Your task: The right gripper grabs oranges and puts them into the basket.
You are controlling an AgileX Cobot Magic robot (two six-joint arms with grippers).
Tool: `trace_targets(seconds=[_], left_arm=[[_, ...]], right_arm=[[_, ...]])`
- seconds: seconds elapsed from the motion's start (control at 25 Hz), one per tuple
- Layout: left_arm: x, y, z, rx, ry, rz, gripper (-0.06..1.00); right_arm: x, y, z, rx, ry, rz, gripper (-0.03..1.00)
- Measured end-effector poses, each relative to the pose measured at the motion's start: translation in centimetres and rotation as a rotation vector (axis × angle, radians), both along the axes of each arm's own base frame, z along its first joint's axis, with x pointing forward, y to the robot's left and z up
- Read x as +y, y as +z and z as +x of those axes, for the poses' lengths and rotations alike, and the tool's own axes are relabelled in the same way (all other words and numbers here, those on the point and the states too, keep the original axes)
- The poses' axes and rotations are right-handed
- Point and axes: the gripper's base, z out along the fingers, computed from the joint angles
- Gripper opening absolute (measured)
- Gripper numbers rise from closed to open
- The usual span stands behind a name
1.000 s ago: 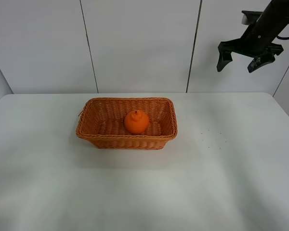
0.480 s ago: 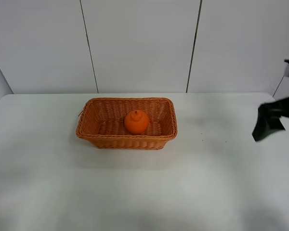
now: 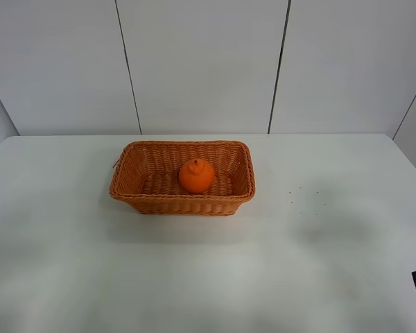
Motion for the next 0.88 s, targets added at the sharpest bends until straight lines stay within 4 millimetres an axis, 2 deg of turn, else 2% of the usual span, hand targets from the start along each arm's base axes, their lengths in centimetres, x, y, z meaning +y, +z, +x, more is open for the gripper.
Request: trace_targets(seconds=[0.12,0.44,0.88], left_arm=[[0.0,0.0,0.0,0.0,0.0,0.0,0.88],[0.0,0.0,0.0,0.0,0.0,0.0,0.88],[0.0,0.0,0.0,0.0,0.0,0.0,0.88]], right_arm=[[-0.1,0.7,-2.3,-0.161,-0.011,0.005,0.69],[-0.2,1.3,-6.7,-0.44,-0.016,0.013,0.69],[-0.3,1.2,-6.9,-0.454,-0.019,0.011,0.69]])
